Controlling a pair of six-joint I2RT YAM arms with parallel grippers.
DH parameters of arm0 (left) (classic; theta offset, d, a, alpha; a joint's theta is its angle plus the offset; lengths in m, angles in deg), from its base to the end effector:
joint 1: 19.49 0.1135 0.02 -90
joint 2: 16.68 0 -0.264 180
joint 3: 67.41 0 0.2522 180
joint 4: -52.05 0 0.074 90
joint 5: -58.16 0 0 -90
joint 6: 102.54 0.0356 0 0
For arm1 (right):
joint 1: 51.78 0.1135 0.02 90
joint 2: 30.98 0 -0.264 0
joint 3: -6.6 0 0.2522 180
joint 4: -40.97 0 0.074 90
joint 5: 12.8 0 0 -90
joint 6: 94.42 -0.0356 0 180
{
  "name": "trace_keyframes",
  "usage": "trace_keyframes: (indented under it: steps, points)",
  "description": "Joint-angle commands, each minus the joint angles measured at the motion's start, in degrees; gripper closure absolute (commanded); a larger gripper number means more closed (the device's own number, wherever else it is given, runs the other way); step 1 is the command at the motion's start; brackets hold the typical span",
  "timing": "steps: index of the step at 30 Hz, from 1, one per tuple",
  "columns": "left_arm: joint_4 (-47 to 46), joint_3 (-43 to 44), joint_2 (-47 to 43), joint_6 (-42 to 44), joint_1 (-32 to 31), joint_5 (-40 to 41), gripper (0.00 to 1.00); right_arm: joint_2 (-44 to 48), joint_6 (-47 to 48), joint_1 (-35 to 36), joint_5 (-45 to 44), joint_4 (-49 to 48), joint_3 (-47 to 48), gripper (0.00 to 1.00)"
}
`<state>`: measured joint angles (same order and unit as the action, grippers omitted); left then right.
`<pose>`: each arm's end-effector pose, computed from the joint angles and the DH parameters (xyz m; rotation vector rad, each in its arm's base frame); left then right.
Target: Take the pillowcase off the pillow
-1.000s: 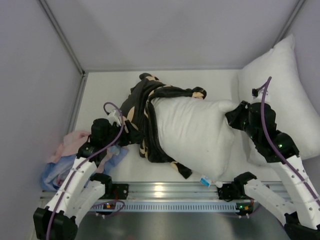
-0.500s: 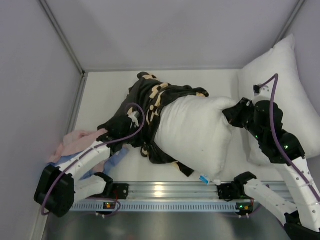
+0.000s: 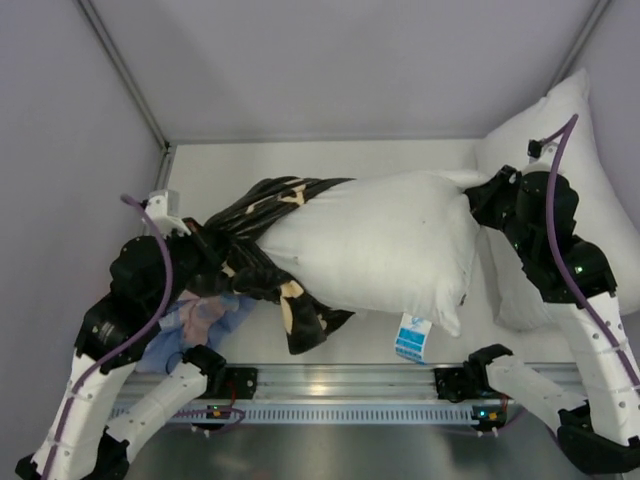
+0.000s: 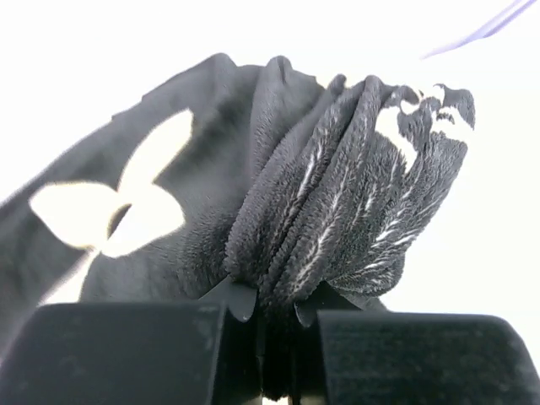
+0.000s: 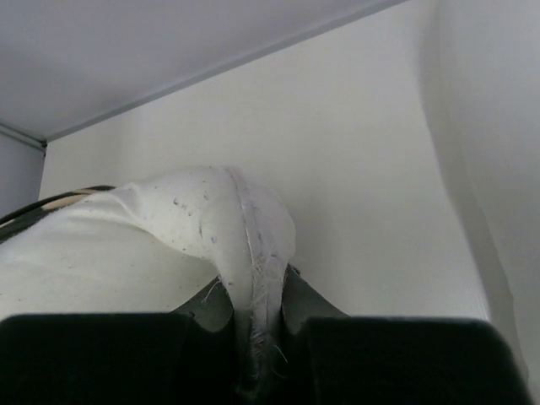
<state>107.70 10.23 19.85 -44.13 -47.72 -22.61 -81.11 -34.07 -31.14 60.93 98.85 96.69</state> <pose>0.0939 -0.0439 0.4091 -0.1704 1.8536 -0.5868 0.1411 0.0425 0.4448 0.3416 1.8532 0.3369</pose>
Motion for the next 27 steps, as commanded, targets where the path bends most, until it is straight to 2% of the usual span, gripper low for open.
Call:
trace_keyframes:
  steps: [1, 3, 5, 6, 8, 9, 10, 11, 13, 15, 17, 23, 25, 27]
  points:
    - [7.0, 7.7, -3.4, 5.5, 0.9, 17.1, 1.00, -1.3, 2.4, -6.8, -10.6, -6.2, 5.0, 1.00]
    - [9.6, 8.5, -4.3, 6.5, 0.8, 19.9, 1.00, -2.1, 2.7, -12.5, -8.9, -6.2, 6.2, 1.00]
    - [10.9, 8.6, -4.9, 7.0, 0.9, 22.8, 1.00, -3.6, 2.5, -18.0, -3.5, -6.2, 8.0, 1.00]
    - [11.4, 8.4, -5.3, 6.9, 0.9, 23.3, 1.00, -5.0, 2.3, -24.9, -0.8, -6.2, 8.5, 1.00]
    - [11.9, 7.6, -5.9, 6.6, 0.9, 23.1, 1.00, -6.9, 0.9, -31.4, 8.9, -6.3, 9.2, 1.00]
    - [12.0, 7.4, -6.1, 6.5, 0.9, 22.9, 1.00, -8.9, 0.2, -37.1, 12.9, -6.4, 8.9, 1.00]
    - [11.9, 7.2, -6.2, 6.4, 0.9, 22.8, 1.00, -9.8, -1.5, -39.5, 20.1, -7.9, 7.4, 1.00]
    - [11.9, 7.0, -6.1, 6.2, 0.9, 22.3, 1.00, -10.2, -2.4, -42.6, 22.7, -9.1, 6.1, 1.00]
    - [11.5, 6.8, -5.7, 5.9, 0.8, 20.9, 1.00, -11.5, -3.9, -43.1, 27.8, -12.5, 3.2, 1.00]
    - [9.8, 5.2, -4.1, 6.5, 0.9, 14.5, 1.00, -12.0, -4.4, -42.7, 30.8, -14.2, 1.7, 1.00]
    - [8.6, 3.2, -1.5, 5.8, 0.9, 10.6, 1.00, -12.2, -4.7, -42.6, 31.3, -15.4, 0.0, 1.00]
    - [4.3, -3.1, 0.5, 3.1, 0.9, 8.2, 1.00, -14.1, -4.1, -43.7, 29.6, -15.3, -1.0, 1.00]
    - [1.1, -6.2, -0.1, 3.5, 0.9, 1.5, 1.00, -13.2, -5.1, -43.4, 33.9, -16.6, -2.7, 1.00]
    - [-4.1, -7.7, 0.8, 5.7, 0.9, -5.9, 0.60, -11.4, -5.9, -40.8, 36.0, -20.4, -4.8, 1.00]
